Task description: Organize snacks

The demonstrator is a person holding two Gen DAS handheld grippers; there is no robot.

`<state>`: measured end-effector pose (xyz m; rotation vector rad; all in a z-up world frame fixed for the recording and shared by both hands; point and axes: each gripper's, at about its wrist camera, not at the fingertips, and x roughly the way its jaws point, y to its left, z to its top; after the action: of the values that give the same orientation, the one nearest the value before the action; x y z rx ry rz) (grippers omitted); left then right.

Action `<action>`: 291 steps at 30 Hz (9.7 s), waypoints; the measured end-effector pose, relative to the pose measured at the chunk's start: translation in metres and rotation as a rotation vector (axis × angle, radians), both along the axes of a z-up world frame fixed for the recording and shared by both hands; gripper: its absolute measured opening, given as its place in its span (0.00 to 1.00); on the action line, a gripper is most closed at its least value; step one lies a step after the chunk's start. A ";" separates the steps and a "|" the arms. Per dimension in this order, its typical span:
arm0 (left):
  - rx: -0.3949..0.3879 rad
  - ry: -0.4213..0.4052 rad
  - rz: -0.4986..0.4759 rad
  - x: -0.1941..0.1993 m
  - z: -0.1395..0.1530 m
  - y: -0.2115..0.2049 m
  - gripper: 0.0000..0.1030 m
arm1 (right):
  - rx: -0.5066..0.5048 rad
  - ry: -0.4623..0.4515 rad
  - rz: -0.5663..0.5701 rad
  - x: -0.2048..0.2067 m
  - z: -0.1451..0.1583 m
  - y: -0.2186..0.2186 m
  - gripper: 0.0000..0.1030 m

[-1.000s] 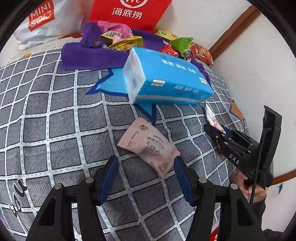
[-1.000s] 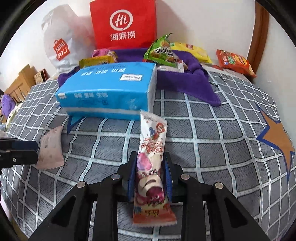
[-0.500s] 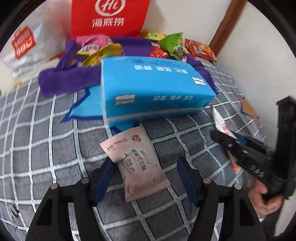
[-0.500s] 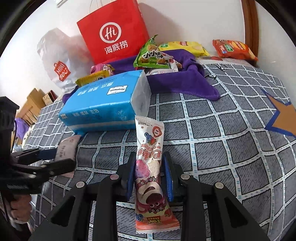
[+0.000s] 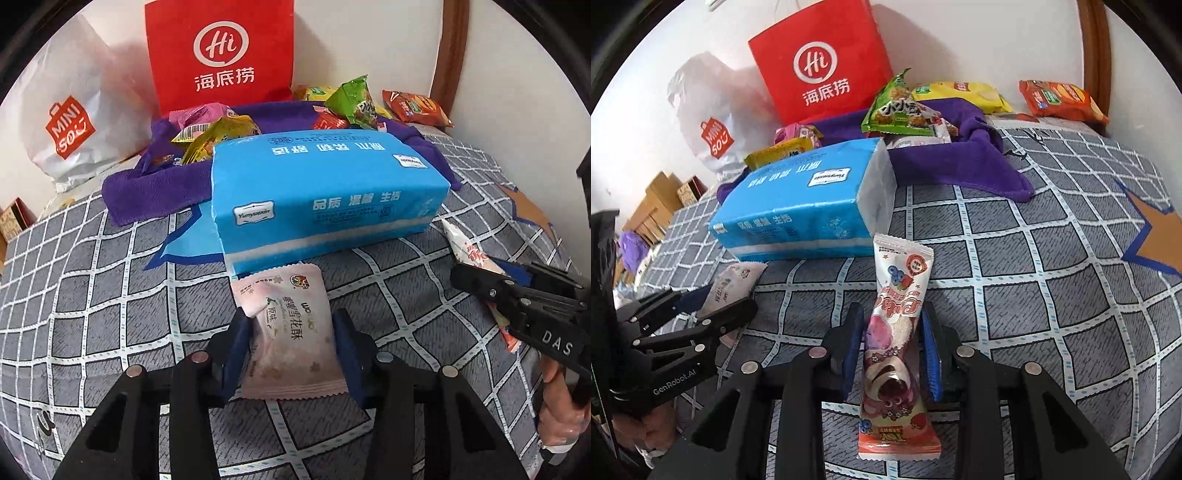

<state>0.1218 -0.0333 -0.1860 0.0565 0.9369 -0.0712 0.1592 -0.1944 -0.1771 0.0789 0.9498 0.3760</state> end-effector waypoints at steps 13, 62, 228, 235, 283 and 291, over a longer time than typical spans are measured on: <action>-0.018 0.003 -0.008 -0.002 -0.002 0.000 0.44 | -0.035 -0.009 0.046 -0.003 0.001 0.009 0.51; -0.264 0.006 -0.013 -0.041 0.049 0.043 0.37 | 0.009 -0.055 -0.054 -0.022 0.056 -0.008 0.21; -0.130 -0.281 0.096 -0.118 0.177 0.035 0.89 | -0.057 -0.222 -0.177 -0.136 0.196 -0.016 0.90; -0.114 -0.304 0.093 -0.138 0.183 0.024 0.90 | -0.090 -0.249 -0.196 -0.154 0.199 -0.026 0.91; -0.093 -0.327 0.085 -0.152 0.192 0.018 0.90 | -0.101 -0.286 -0.179 -0.168 0.205 -0.021 0.91; -0.094 -0.328 0.086 -0.152 0.193 0.018 0.90 | -0.101 -0.288 -0.178 -0.169 0.204 -0.022 0.90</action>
<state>-0.0307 -0.0157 0.0068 -0.0579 0.6063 -0.0250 -0.0097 -0.2161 0.0271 0.0163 0.6696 0.1685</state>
